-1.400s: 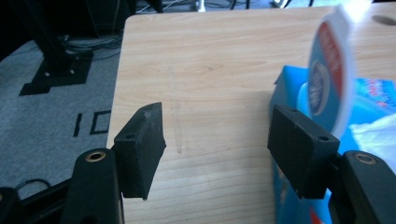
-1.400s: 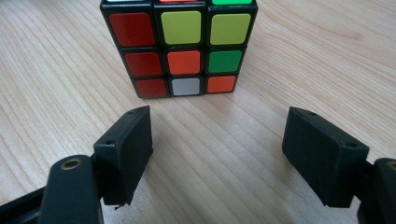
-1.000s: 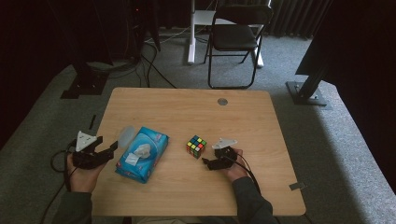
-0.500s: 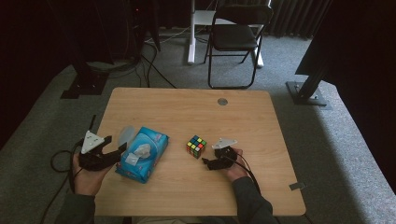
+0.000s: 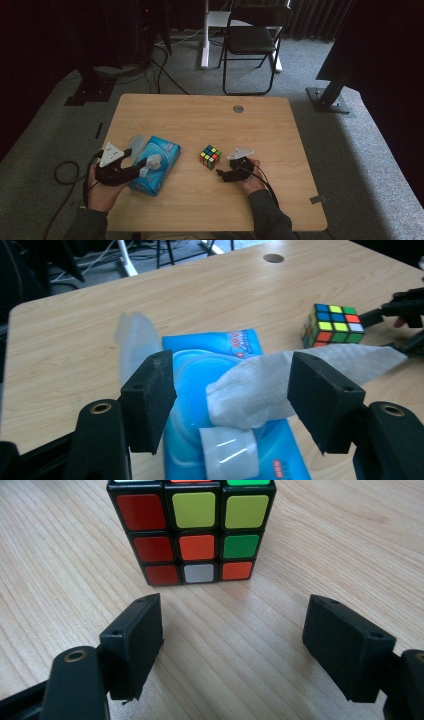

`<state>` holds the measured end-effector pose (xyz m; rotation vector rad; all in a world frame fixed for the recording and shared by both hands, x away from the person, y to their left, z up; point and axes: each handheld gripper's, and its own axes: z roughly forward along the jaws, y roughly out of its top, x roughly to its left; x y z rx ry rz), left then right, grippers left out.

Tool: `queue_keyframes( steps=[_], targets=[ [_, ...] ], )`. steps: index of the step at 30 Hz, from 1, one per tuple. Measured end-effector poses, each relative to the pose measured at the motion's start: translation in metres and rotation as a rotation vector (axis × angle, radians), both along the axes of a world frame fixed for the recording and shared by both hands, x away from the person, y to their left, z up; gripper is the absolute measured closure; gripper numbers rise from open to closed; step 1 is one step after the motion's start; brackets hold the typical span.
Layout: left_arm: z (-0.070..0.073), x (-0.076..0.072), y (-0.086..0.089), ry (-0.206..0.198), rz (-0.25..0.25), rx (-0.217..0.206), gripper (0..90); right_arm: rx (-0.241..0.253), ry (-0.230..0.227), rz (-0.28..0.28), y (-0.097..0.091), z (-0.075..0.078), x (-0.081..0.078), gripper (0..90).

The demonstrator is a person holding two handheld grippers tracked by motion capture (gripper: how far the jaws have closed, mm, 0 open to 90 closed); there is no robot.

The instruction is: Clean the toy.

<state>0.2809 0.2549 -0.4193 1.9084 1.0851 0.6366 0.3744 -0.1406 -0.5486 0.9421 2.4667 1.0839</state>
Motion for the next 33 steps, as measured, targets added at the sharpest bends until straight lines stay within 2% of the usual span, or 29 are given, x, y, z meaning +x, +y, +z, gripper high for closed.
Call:
queue_keyframes(
  steps=[12, 15, 18, 21, 24, 28, 33],
  targets=[
    [-0.001, -0.007, -0.016, 0.008, -0.115, 0.014, 34.5, 0.000, 0.000, 0.000, 0.000, 0.000, 0.000, 23.7],
    [-0.008, -0.004, -0.019, 0.031, -0.137, 0.003, 34.1, 0.000, 0.000, 0.000, 0.000, 0.000, 0.000, 23.7],
    [-0.014, 0.000, -0.023, 0.052, -0.150, 0.008, 33.5, 0.000, 0.000, 0.000, 0.000, 0.000, 0.000, 23.7],
    [-0.020, 0.004, -0.027, 0.061, -0.148, 0.016, 33.4, 0.000, 0.000, 0.000, 0.000, 0.000, 0.000, 23.6],
    [-0.026, 0.008, -0.027, 0.076, -0.124, 0.021, 34.3, 0.000, 0.000, 0.000, 0.000, 0.000, 0.000, 23.7],
    [-0.031, 0.011, -0.026, 0.093, -0.087, 0.047, 40.9, 0.000, 0.000, 0.000, 0.000, 0.000, 0.000, 23.6],
    [-0.034, 0.016, -0.022, 0.113, -0.067, 0.041, 51.5, 0.000, 0.000, 0.000, 0.000, 0.000, 0.000, 23.7]
  ],
)
